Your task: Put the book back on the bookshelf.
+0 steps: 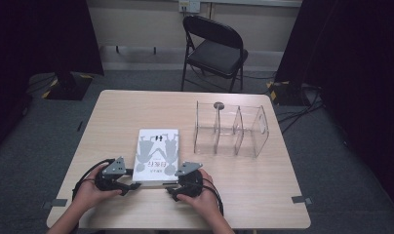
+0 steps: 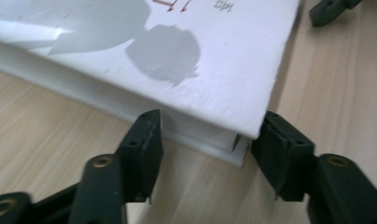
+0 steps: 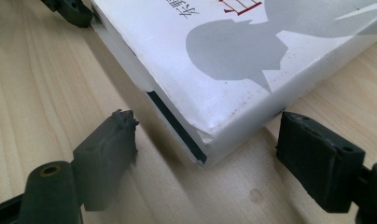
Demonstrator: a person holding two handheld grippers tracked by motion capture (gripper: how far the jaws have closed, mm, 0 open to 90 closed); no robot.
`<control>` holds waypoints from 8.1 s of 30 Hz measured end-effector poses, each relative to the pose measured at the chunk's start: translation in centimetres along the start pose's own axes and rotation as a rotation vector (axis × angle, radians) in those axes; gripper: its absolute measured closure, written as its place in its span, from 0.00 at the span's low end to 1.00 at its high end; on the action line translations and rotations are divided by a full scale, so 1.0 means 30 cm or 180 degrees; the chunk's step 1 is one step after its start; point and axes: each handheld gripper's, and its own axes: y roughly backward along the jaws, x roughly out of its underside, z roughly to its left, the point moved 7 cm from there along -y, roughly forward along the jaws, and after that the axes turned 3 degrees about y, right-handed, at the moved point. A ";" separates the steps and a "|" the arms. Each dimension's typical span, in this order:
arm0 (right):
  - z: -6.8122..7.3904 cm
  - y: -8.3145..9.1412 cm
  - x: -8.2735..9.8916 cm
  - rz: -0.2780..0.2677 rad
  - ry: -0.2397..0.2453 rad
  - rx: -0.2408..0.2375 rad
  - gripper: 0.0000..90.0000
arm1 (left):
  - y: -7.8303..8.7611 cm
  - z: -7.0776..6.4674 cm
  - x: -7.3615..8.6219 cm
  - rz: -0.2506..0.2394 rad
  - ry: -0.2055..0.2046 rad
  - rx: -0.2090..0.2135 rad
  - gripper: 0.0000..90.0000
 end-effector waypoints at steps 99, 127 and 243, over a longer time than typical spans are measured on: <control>0.013 -0.026 -0.197 -0.0217 0.0790 0.0963 0.38 | 0.005 -0.020 -0.193 -0.0195 0.0375 -0.0111 0.48; -0.011 0.079 -0.269 -0.0002 0.0921 0.0930 0.63 | -0.015 0.064 -0.026 0.0266 0.0278 -0.0339 0.24; 0.058 0.159 -0.521 0.0553 0.1108 0.0104 0.56 | 0.102 0.025 -0.215 -0.0097 -0.0937 -0.0815 0.63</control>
